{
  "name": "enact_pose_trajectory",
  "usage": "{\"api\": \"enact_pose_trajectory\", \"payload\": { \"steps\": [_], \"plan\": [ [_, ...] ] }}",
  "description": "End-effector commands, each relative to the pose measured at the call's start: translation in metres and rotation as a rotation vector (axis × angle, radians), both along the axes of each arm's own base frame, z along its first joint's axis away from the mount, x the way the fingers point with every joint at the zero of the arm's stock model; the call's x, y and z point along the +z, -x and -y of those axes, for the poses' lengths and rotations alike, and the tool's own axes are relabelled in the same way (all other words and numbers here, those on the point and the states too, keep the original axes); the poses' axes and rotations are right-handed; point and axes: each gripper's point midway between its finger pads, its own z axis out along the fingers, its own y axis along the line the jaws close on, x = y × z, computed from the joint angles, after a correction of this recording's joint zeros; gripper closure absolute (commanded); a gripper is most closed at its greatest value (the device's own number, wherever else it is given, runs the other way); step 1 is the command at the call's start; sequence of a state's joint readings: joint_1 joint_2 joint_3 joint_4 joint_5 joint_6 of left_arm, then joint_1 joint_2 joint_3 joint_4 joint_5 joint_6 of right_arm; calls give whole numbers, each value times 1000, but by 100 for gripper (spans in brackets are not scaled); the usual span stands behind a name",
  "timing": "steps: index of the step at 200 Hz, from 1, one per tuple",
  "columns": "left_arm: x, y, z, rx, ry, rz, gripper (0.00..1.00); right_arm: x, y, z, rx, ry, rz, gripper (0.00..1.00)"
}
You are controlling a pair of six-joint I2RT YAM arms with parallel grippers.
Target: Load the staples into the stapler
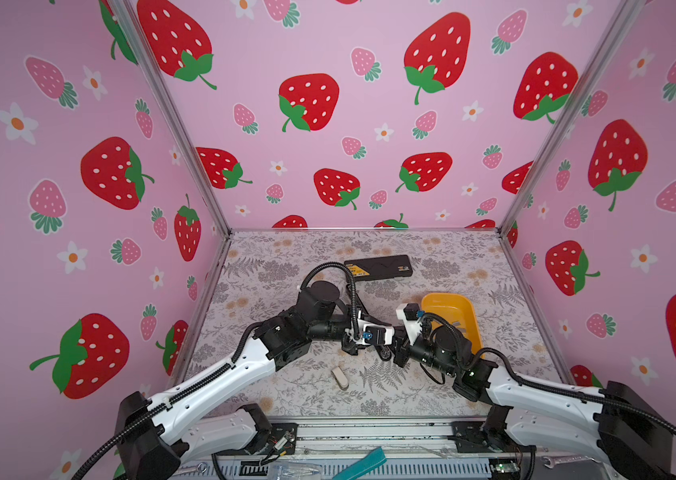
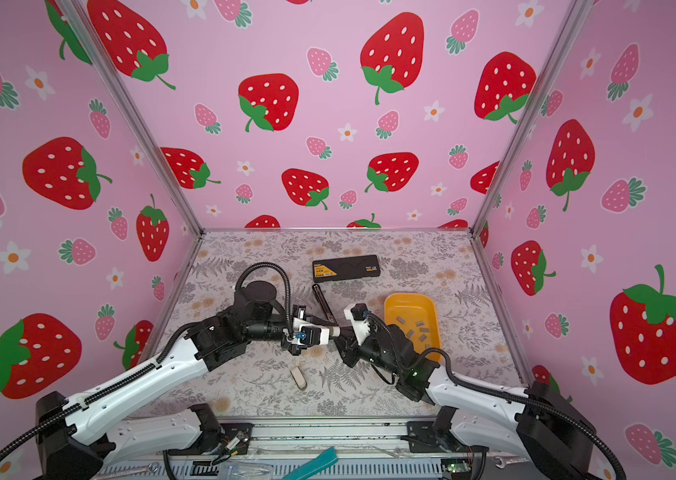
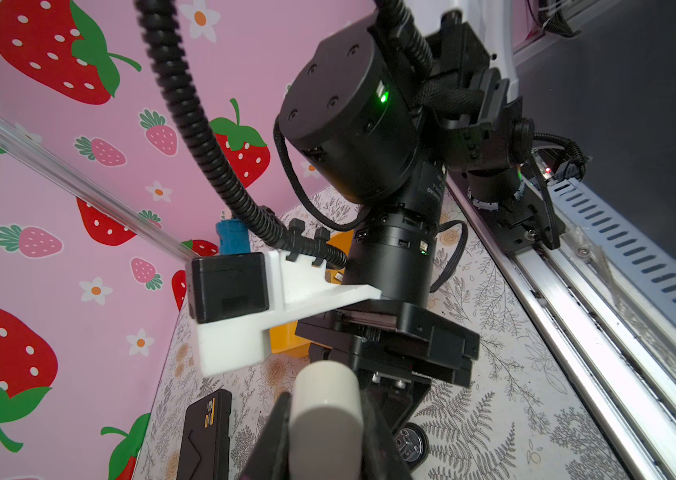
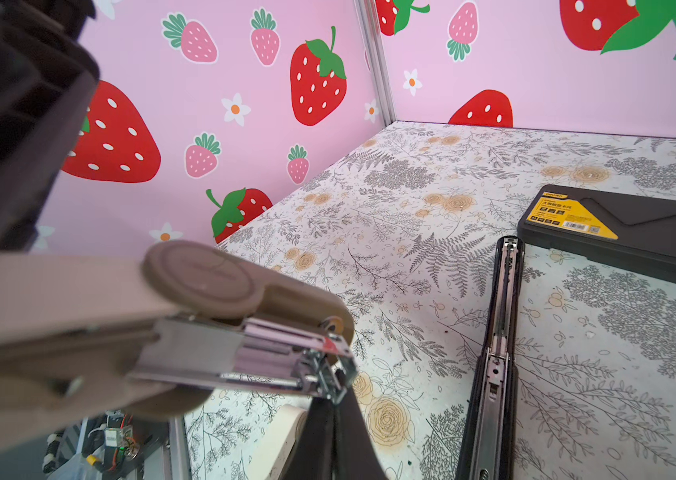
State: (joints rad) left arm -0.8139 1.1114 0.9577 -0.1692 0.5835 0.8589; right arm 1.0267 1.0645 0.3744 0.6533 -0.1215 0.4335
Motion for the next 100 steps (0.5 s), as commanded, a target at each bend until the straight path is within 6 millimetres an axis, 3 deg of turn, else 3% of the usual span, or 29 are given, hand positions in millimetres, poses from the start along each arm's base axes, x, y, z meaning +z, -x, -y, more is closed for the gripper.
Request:
{"api": "enact_pose_trajectory", "payload": {
  "steps": [1,45,69,100],
  "plan": [
    [2,4,-7,-32,20,-48,100,32,-5,4,-38,-92,100,90],
    [12,-26,-27,49,73,-60,100,30,-13,25,-130,-67,252,66],
    [10,-31,-32,70,67,-49,100,28,-13,31,-151,-62,318,44],
    [6,-25,-33,28,41,-43,100,26,1,21,-61,-55,392,43]
  ]
}}
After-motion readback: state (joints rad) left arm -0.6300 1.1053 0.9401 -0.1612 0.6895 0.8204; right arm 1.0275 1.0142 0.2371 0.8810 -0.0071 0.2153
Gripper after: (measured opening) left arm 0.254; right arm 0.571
